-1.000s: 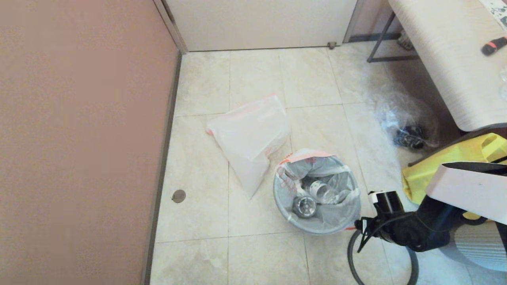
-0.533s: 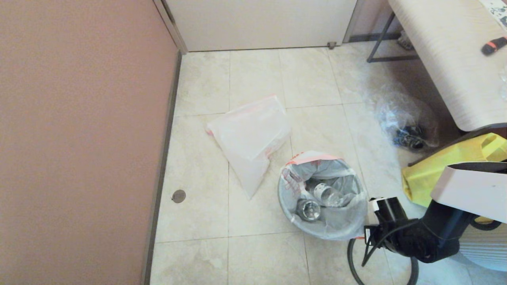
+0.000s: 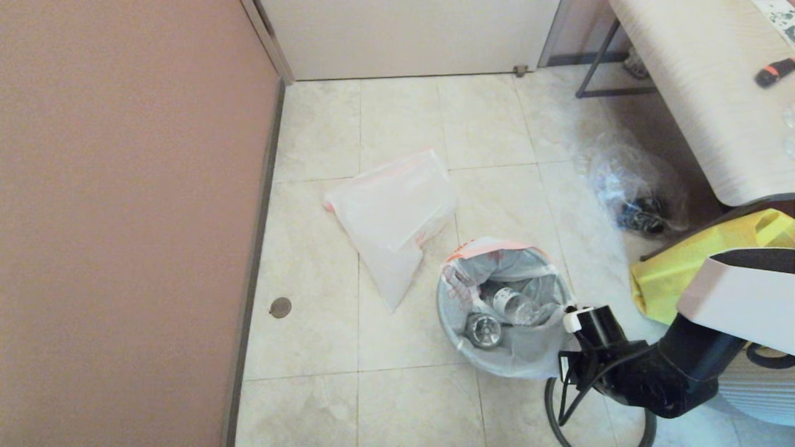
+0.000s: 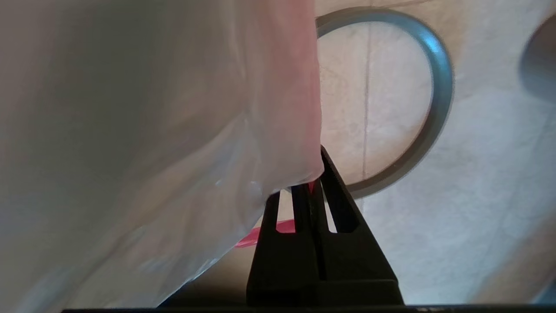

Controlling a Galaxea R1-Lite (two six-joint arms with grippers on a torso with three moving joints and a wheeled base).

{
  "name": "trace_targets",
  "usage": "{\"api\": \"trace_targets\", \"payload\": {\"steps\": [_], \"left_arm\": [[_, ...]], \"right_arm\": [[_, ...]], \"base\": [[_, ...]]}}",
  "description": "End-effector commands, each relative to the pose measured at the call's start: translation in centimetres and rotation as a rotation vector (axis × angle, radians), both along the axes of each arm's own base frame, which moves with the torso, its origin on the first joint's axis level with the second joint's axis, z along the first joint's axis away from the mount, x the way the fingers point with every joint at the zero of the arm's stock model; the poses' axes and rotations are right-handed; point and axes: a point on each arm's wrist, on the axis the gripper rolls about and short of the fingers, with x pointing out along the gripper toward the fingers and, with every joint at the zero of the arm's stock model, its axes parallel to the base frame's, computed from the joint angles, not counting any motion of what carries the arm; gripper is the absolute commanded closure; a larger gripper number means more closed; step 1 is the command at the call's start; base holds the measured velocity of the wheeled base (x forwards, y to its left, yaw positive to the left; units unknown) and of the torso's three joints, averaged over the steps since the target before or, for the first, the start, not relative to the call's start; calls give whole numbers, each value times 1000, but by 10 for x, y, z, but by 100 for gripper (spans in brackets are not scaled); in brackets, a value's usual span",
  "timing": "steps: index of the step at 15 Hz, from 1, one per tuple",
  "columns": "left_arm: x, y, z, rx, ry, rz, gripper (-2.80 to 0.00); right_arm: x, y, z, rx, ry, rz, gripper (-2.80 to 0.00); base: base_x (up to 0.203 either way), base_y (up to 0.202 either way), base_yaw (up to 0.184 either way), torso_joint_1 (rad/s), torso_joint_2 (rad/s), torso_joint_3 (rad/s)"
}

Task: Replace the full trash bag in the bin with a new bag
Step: Place the trash bag on the floor

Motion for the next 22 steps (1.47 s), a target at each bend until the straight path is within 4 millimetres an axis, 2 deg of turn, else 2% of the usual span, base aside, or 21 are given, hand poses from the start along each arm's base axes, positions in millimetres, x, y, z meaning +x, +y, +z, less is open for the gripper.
{"api": "trace_targets", "payload": {"steps": [1, 4, 8, 10, 12, 15, 17, 20, 22], "left_arm": [[0, 0, 0, 0, 1, 0, 0], [0, 0, 0, 0, 1, 0, 0], [0, 0, 0, 0, 1, 1, 0], [0, 0, 0, 0, 1, 0, 0], [0, 0, 0, 0, 1, 0, 0], [0, 0, 0, 0, 1, 0, 0], [0, 0, 0, 0, 1, 0, 0], [0, 0, 0, 0, 2, 0, 0], [0, 0, 0, 0, 1, 1, 0]], "right_arm": [[-2, 1, 27, 19, -66, 2, 0], [-10, 3, 64, 41, -147, 10, 0], [-23, 12, 102, 57, -216, 41, 0], [-19, 22, 117, 74, -253, 65, 0], [-13, 31, 126, 90, -289, 82, 0], [1, 44, 125, 87, -287, 104, 0], [4, 57, 127, 87, -290, 139, 0], [-9, 82, 130, 65, -297, 222, 0], [-23, 93, 142, 49, -325, 287, 0]], "base": [[0, 0, 0, 0, 0, 0], [0, 0, 0, 0, 0, 0], [0, 0, 0, 0, 0, 0], [0, 0, 0, 0, 0, 0], [0, 0, 0, 0, 0, 0], [0, 0, 0, 0, 0, 0], [0, 0, 0, 0, 0, 0], [0, 0, 0, 0, 0, 0], [0, 0, 0, 0, 0, 0]]}}
